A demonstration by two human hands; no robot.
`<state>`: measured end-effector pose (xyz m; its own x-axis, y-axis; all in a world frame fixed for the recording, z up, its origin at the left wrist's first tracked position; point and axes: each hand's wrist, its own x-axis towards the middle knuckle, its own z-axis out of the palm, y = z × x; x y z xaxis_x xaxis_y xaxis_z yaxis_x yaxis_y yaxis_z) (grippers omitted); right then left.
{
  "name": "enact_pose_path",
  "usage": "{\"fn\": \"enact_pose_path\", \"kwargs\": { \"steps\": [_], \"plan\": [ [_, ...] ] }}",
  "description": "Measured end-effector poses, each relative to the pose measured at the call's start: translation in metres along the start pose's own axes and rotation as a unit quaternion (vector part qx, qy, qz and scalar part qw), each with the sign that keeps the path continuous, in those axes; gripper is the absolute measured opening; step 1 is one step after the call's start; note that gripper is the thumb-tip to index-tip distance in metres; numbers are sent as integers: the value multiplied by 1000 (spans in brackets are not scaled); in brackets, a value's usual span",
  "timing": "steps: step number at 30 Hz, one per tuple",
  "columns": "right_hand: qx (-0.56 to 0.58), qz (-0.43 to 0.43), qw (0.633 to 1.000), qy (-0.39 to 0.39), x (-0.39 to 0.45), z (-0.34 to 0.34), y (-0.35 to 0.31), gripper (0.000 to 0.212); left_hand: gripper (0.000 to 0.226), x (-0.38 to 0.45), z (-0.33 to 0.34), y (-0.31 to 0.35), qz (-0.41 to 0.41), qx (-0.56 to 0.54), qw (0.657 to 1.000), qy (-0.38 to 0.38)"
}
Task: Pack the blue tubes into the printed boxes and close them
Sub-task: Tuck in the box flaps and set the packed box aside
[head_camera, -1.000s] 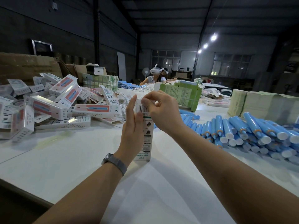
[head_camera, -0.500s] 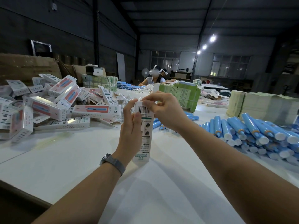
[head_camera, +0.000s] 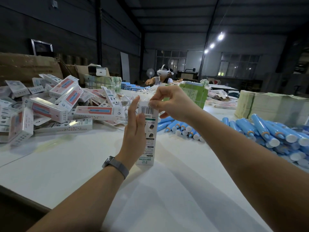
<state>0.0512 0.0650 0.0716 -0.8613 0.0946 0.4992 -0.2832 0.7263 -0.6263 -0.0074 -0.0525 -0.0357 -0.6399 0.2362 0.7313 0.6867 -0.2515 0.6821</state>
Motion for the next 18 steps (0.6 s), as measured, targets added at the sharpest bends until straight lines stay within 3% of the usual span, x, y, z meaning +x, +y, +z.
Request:
{"fn": "enact_pose_path", "kwargs": {
  "steps": [8,18],
  "plan": [
    [-46,27,998,-42,5,-8,-10,20,45,-2,1,2,-3,16,1000,-3],
    [-11,26,1000,-1,-5,-1,1,18,33,0,2,-6,-1,16,1000,16]
  ]
}}
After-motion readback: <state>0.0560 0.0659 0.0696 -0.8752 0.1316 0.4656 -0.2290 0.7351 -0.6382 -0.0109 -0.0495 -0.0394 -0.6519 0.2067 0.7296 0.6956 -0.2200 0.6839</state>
